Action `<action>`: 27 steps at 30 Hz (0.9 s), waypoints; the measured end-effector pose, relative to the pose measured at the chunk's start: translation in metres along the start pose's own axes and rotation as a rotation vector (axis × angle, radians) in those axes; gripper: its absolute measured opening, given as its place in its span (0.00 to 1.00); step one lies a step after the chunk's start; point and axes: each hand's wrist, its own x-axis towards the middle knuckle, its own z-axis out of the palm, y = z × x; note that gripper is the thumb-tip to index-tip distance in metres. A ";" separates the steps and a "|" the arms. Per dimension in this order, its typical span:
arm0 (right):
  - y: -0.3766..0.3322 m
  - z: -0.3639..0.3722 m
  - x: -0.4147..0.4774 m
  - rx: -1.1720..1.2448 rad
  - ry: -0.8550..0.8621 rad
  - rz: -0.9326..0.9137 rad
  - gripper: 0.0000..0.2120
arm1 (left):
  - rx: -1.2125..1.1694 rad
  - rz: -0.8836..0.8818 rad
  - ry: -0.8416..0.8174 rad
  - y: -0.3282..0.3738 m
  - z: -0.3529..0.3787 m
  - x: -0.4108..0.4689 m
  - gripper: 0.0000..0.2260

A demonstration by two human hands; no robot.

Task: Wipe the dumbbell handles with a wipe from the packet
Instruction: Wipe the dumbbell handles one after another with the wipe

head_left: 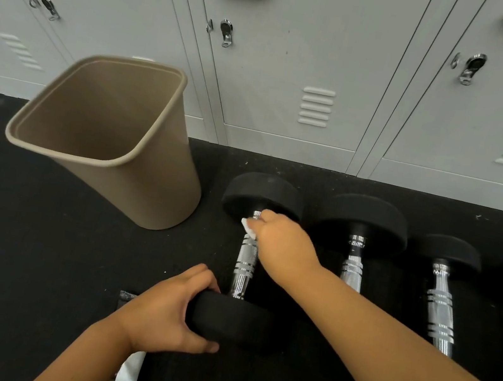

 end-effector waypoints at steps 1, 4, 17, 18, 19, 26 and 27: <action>-0.001 0.006 -0.002 0.014 -0.027 0.005 0.20 | -0.002 -0.004 -0.004 0.000 0.000 0.000 0.23; -0.007 0.017 -0.016 0.181 -0.032 0.026 0.18 | -0.009 -0.009 -0.012 0.001 -0.001 -0.001 0.23; -0.016 -0.024 0.017 0.196 -0.028 -0.018 0.17 | -0.030 -0.058 0.008 0.000 0.001 -0.004 0.24; -0.019 -0.019 0.020 0.096 -0.042 -0.061 0.17 | -0.029 -0.058 0.012 0.000 0.001 -0.004 0.24; -0.022 -0.013 0.020 -0.004 -0.088 -0.111 0.16 | -0.027 -0.058 0.013 0.000 0.002 -0.004 0.24; -0.030 -0.004 -0.020 0.292 -0.416 -0.133 0.12 | 0.006 -0.059 -0.005 0.003 -0.001 -0.003 0.24; -0.028 -0.007 -0.022 0.395 -0.475 -0.086 0.11 | 0.007 -0.060 -0.004 0.003 -0.001 -0.003 0.24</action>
